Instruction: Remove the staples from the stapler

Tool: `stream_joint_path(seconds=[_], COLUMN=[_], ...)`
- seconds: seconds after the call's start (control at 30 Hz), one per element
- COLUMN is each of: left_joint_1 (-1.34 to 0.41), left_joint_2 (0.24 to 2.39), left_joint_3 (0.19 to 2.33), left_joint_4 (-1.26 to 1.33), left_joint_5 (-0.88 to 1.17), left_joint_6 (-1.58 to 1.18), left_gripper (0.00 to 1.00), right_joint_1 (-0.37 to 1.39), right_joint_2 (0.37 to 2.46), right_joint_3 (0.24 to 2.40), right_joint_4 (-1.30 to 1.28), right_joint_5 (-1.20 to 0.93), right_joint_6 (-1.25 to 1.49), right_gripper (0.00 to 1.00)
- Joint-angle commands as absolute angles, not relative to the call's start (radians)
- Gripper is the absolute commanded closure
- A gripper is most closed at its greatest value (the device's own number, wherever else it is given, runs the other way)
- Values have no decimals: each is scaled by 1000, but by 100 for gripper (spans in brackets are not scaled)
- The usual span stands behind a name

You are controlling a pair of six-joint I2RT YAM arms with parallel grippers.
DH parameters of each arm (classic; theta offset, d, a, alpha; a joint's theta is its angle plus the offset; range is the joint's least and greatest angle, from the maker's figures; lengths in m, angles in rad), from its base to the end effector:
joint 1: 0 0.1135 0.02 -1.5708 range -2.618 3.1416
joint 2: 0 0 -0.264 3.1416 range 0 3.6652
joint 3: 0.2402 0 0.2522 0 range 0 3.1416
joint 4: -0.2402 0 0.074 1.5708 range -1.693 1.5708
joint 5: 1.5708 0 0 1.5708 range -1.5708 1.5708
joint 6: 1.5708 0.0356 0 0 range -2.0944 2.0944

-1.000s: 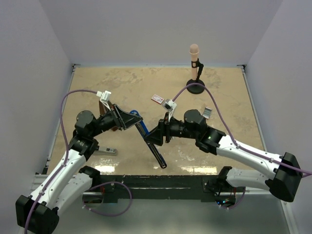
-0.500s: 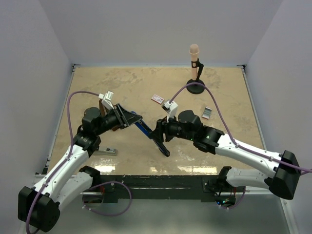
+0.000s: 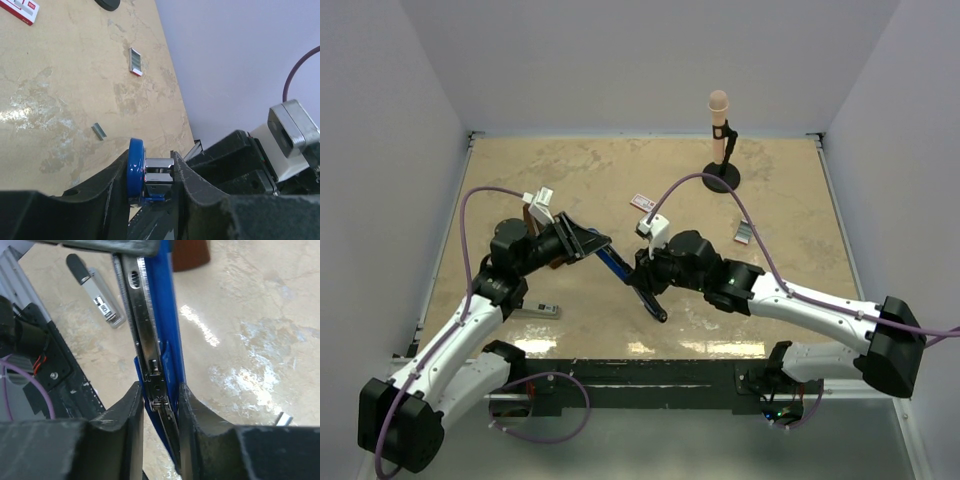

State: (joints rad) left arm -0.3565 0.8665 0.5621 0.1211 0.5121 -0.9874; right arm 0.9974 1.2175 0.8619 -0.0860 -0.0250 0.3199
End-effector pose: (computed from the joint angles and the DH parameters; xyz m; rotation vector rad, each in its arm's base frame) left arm 0.1851 -0.0875 0.2794 -0.1977 1.9496 -1.3836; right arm 0.1502 0.2342 0.2853 -0.7205 1.9945 0.8430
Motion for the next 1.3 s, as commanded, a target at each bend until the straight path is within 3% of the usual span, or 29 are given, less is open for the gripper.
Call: stream_joint_path(seconds=[0.0,0.07,0.1,0.13,0.23,0.33,0.47,0.73,0.87,1.27], left_joint_1=[-356,-356,-356,-356,-356,-356,-356,-356,-354,-354], left_joint_2=[871,888,893,894,893,885,881,848,816,738], left_joint_3=[577,574,574,575,597,646,706,790,804,799], left_joint_4=[190,207,213,213,181,91,-50,-210,-294,-420], left_joint_5=[581,606,621,626,627,589,525,417,333,201], left_joint_6=[-1031,-1031,-1032,-1029,-999,-922,-855,-743,-697,-583], left_gripper=[100,100,98,92,60,42,27,21,21,21], right_joint_1=[1000,1000,1000,1000,1000,1002,1000,945,783,339], right_joint_2=[1183,1172,1164,1158,1140,1143,1158,1250,1279,1364], right_joint_3=[871,851,847,842,847,870,879,986,1003,963], right_joint_4=[-6,-5,21,20,-20,-72,-130,-386,-534,-583], right_joint_5=[3,2,2,9,54,103,142,353,336,456], right_joint_6=[293,299,299,302,313,313,318,448,486,511], right_gripper=[86,100,100,100,100,100,100,100,100,100])
